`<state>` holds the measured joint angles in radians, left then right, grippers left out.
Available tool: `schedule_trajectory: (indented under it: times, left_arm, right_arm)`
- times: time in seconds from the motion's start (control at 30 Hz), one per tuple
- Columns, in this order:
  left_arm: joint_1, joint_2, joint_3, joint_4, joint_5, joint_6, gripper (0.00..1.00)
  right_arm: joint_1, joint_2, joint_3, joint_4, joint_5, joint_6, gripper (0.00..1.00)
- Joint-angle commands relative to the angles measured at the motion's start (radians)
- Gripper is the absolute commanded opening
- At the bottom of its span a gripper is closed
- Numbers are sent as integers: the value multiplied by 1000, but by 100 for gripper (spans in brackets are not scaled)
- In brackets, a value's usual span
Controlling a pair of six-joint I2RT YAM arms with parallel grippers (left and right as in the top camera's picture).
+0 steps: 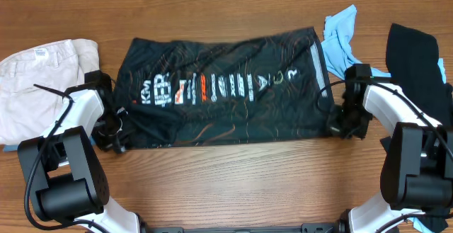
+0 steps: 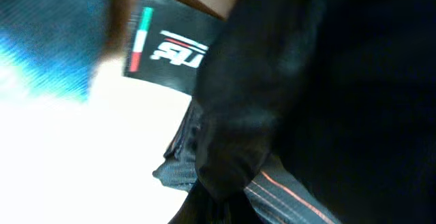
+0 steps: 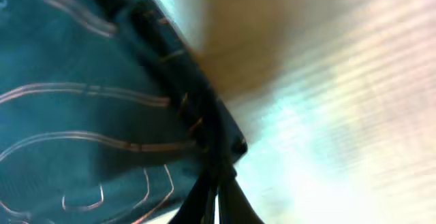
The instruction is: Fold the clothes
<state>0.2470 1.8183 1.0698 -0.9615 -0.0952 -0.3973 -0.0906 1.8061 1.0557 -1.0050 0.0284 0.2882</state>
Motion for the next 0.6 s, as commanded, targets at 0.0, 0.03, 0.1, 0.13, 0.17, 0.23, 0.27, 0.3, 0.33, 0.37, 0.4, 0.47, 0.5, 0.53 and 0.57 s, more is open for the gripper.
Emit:
schedule_trajectory:
  times: [0.0, 0.03, 0.1, 0.13, 0.17, 0.23, 0.27, 0.3, 0.33, 0.37, 0.4, 0.47, 0.5, 0.53, 0.57]
  left_arm:
    - [1, 7, -10, -32, -181, -88, 4]
    - [2, 7, -10, -42, -187, -93, 4]
    - [1, 6, -10, -60, -189, -106, 4]
    - [1, 6, -10, -64, -187, -108, 4]
    - [1, 6, -10, -63, -183, -107, 4]
    - [1, 1, -8, -58, -171, -101, 4]
    - [1, -4, -6, -55, -163, -97, 4]
    - [1, -13, -6, -53, -157, -93, 4]
    - [1, -25, -6, -48, -144, -84, 4]
    - [1, -39, -6, -42, -127, -70, 4]
    - [1, -58, -6, -35, -112, -56, 4]
    - [1, -115, -6, -20, -86, -30, 4]
    - [1, -143, -6, -16, -83, -25, 4]
    - [1, -173, -6, -13, -83, -24, 4]
    - [1, -209, -6, -10, -82, -21, 4]
  right_arm:
    - [-5, 3, -3, -66, 140, 146, 4]
    - [-5, 3, -3, -86, 140, 159, 4]
    - [-5, 3, -3, -111, 139, 159, 4]
    - [-5, 2, -3, -116, 138, 160, 4]
    - [-5, 2, -3, -116, 136, 159, 4]
    - [-5, 2, -3, -119, 135, 159, 4]
    - [-5, 0, -3, -119, 132, 159, 4]
    - [-5, -3, -3, -118, 128, 158, 4]
    - [-5, -10, -3, -115, 126, 158, 4]
    - [-5, -19, -3, -111, 126, 158, 4]
    - [-5, -35, -2, -108, 126, 158, 4]
    - [-5, -82, 0, -103, 124, 158, 4]
    - [-5, -105, 2, -103, 125, 155, 4]
    - [-5, -130, 4, -103, 125, 153, 5]
    - [-5, -160, 8, -103, 125, 150, 8]
